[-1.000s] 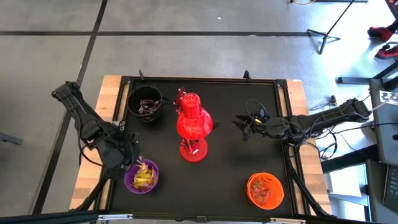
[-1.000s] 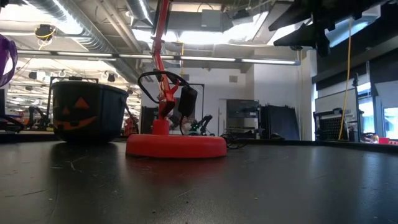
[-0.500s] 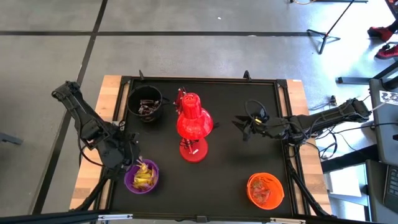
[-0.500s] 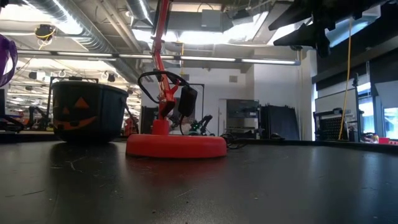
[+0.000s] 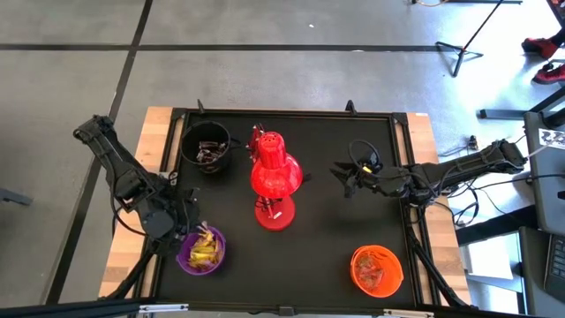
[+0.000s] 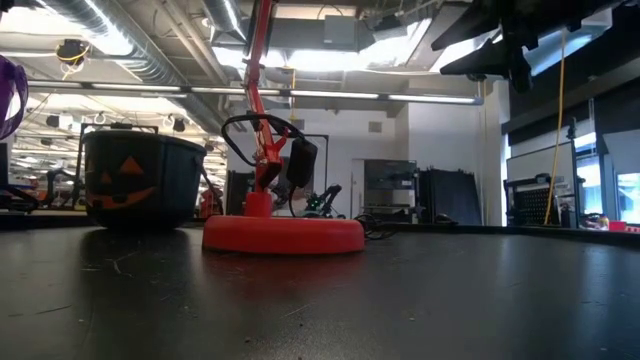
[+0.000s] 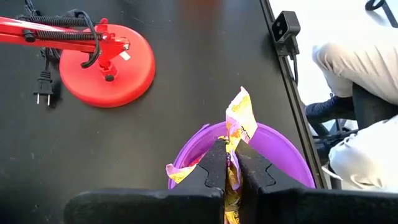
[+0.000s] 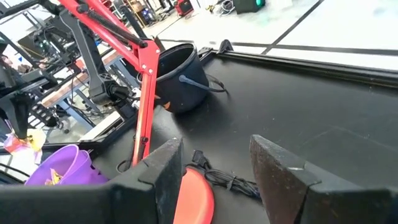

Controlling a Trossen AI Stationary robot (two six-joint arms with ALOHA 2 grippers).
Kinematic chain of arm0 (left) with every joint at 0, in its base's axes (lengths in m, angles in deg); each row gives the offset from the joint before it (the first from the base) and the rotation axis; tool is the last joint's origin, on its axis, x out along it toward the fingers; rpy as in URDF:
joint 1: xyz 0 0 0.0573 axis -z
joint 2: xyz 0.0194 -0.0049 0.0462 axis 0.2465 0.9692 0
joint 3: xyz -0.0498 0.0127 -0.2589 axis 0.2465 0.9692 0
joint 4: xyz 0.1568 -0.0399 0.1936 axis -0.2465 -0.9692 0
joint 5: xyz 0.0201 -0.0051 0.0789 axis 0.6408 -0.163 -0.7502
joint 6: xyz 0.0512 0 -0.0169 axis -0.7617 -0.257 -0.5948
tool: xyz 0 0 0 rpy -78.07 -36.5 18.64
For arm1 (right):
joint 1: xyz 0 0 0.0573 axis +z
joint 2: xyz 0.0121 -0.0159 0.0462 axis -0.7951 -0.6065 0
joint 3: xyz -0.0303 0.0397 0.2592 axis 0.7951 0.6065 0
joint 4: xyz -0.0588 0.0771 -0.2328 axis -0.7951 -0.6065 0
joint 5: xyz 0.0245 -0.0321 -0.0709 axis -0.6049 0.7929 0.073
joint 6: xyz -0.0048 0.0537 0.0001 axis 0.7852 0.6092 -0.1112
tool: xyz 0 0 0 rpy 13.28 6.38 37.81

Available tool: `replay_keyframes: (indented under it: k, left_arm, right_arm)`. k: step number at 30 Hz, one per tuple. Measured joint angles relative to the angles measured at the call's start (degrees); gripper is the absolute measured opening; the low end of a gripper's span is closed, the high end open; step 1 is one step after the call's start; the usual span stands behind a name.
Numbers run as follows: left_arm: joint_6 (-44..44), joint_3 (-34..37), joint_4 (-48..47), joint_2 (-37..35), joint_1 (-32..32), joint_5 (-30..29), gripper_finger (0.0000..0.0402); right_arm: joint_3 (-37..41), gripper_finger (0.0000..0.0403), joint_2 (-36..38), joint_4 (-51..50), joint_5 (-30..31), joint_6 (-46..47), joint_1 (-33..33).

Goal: Organize candy in baskets
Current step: Put the yellow candy into the violet bucket

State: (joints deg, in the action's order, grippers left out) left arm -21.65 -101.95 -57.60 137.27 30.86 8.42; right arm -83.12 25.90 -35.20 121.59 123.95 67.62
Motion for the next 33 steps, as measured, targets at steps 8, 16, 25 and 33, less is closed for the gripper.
replay_keyframes:
  k: [8,16,25,33]
  left_arm:
    - [0.5,0.0,1.0,0.0,0.0,10.2,0.0000]
    - [0.1,0.0,0.7,-0.5,0.0,14.7,0.0000]
    - [0.0,0.0,-0.5,-2.6,-0.1,11.4,0.0000]
    - [-17.8,0.0,-0.5,-3.1,-0.1,19.9,0.0033]
  right_arm:
    - [0.0,0.0182,0.0,0.0,-1.5,0.3,0.0]
    - [0.0,0.0182,0.0,0.0,-1.2,0.2,0.0]
    - [0.0,0.0182,0.0,0.0,0.0,0.3,0.0]
    - [0.0,0.0182,0.0,0.0,0.0,0.3,0.0]
